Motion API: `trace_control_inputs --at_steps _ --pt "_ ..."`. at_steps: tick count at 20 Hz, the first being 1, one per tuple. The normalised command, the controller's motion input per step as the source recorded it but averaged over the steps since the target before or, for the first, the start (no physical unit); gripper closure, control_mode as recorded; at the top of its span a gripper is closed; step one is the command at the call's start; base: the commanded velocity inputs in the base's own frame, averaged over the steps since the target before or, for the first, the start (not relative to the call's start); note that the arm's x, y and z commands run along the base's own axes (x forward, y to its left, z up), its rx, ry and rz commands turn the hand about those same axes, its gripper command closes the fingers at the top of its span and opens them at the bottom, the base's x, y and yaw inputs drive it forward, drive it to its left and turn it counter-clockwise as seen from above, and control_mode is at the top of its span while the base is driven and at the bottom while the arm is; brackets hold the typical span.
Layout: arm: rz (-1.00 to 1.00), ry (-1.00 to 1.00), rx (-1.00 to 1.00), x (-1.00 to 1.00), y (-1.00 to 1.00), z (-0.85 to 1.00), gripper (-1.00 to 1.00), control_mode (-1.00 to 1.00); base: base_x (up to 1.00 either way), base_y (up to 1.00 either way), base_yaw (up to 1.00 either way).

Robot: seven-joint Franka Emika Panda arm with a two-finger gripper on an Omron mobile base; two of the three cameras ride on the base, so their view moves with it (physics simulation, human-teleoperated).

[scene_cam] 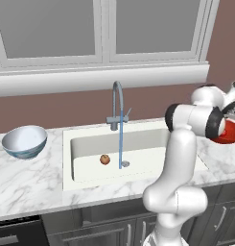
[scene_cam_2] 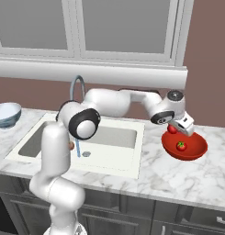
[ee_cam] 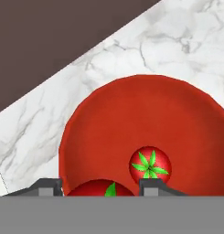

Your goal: Pick the tomatos from the sink and place them in one bowl. Place the peach in the other bowl. Then turn off the sink faucet.

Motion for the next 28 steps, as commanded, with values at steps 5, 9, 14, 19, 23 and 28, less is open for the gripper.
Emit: trace_control_inputs --at_steps 5,9,14,19,23,28 --pt "-0.03 0.00 0.12 0.06 -0.28 -0.06 1.00 -1.00 0.00 0.00 0.00" --pt "-0.01 0.00 0.08 0.14 -0.04 -0.09 1.00 -1.00 0.00 0.00 0.00" --pt "0.00 0.04 0.06 0.26 0.00 -0.24 1.00 -1.00 0.00 0.00 0.00" --pt "0.00 0.03 0.03 0.23 0.01 -0.36 1.00 -1.00 0.00 0.00 0.00" --pt "0.00 0.01 0.02 0.17 0.00 -0.22 1.00 -1.00 0.00 0.00 0.00" --pt "0.00 0.01 0.00 0.03 0.00 -0.22 1.00 -1.00 0.00 0.00 0.00"
